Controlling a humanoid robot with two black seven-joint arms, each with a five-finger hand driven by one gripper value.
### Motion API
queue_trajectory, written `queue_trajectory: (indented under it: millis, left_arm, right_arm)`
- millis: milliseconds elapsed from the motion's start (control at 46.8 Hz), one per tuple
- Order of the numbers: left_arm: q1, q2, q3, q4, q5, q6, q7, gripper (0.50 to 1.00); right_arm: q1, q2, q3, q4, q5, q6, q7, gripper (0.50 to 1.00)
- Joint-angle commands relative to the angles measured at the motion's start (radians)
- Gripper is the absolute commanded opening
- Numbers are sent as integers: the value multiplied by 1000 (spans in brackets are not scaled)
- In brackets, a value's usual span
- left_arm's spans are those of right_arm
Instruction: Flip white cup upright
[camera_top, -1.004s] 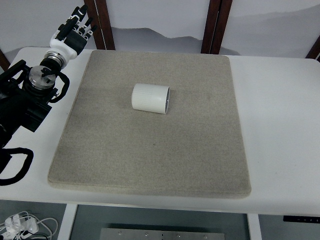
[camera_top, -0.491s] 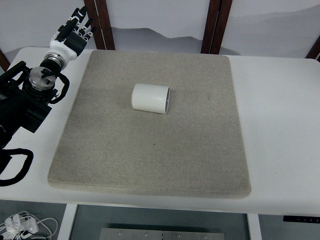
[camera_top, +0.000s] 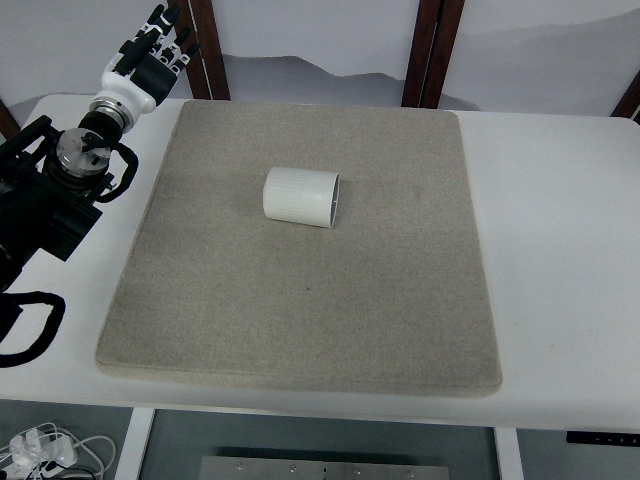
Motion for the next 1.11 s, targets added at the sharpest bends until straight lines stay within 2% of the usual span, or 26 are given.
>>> queue_trajectory:
  millis: [0,278,384,748,1089]
  left_arm:
    - [-1,4,2,1,56,-17,-1,994]
    - [-20,38,5,-4,369,-151,0,994]
    - [-31,75,20,-45,500,-177,8,994]
    - [-39,273,152,-340,800,-179,5,994]
    - [-77,406,157,-613,1028,-179,16,994]
  right_arm:
    - [0,0,0,0,0,0,0,952]
    - [0,0,0,0,0,0,0,952]
    - [0,0,0,0,0,0,0,952]
    - [0,0,0,0,0,0,0,952]
    - [0,0,0,0,0,0,0,952]
